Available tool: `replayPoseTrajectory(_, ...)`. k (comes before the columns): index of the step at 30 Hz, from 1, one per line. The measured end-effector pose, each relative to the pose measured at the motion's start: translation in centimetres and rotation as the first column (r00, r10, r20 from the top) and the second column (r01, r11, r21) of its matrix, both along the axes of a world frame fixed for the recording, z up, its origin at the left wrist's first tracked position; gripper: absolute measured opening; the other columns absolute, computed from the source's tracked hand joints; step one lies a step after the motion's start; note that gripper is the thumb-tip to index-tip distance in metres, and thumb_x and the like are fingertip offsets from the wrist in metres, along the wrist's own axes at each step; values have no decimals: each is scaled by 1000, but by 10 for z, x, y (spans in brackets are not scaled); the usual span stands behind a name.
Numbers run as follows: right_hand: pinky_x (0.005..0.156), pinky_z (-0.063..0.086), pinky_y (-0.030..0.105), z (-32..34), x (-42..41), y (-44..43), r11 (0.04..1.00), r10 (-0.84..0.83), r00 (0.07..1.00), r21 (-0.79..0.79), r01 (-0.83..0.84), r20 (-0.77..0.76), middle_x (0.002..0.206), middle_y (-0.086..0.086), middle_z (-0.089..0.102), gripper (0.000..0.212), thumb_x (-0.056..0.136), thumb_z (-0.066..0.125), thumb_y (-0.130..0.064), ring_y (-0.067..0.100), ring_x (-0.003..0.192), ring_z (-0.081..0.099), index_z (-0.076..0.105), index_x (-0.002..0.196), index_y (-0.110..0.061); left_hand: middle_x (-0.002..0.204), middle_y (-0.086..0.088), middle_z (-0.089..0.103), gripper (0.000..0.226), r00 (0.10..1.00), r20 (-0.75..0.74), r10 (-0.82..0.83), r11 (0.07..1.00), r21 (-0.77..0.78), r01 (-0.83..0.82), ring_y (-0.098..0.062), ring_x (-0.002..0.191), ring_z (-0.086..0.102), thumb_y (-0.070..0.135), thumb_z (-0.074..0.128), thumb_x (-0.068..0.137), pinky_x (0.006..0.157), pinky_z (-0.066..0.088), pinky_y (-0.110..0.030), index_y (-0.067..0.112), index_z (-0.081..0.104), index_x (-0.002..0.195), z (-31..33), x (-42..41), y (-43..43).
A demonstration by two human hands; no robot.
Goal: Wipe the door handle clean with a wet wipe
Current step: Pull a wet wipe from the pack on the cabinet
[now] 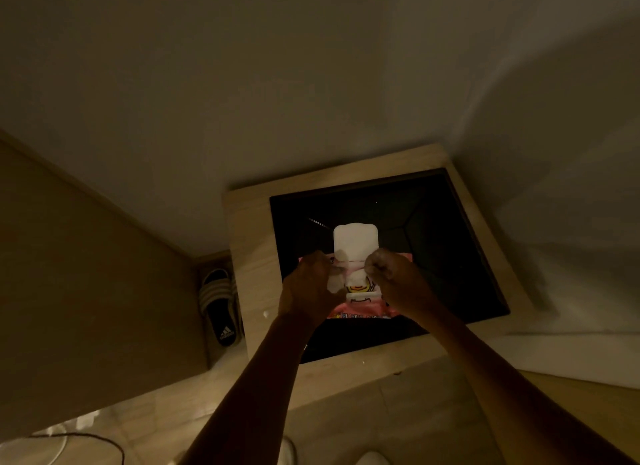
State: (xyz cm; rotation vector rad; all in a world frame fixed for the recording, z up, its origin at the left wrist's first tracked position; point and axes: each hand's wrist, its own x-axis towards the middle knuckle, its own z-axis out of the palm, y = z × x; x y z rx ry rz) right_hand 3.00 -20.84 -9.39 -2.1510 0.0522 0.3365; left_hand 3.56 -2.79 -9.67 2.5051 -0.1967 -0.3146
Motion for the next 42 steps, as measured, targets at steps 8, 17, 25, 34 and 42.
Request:
replayPoseTrajectory(8,74,55,25,-2,-26,-9,981,34,983,-192,2,182,95,-3,66,16,88,67,-27,10,85,65,67,98,-16,127,-1,55,59,1000,-11,-20,1000,-3,20,-15,113,55,40,73,78,88,45,-22,17,51,128,-3,1,3)
replayPoseTrajectory(17,74,49,24,-10,-20,9,950,39,945,-305,66,324,93,3,67,11,91,61,-20,12,86,59,69,88,-13,124,2,54,53,996,55,-63,998,6,63,-13,113,53,45,70,79,89,51,-26,22,58,124,-8,0,1)
replayPoseTrajectory(25,64,46,20,-6,-19,6,952,79,942,-305,26,325,90,0,60,20,98,47,-14,11,78,55,61,84,-12,120,3,56,57,1000,-23,-20,1000,17,21,-12,107,53,50,74,71,88,51,-29,23,59,118,-12,6,-3)
replayPoseTrajectory(34,49,53,33,10,-19,0,987,-87,939,-96,126,331,77,6,66,30,102,36,-34,13,62,65,56,95,-12,115,3,58,53,996,-90,14,998,68,-7,-13,105,56,49,79,67,82,44,-24,23,62,110,-5,17,-7)
replayPoseTrajectory(42,52,53,48,36,-5,-1,964,-265,906,65,258,331,73,15,58,15,100,42,-20,30,62,62,50,92,-10,118,1,59,61,994,-93,61,996,63,-55,-15,105,58,49,78,68,87,51,-31,18,56,116,-3,13,-11)
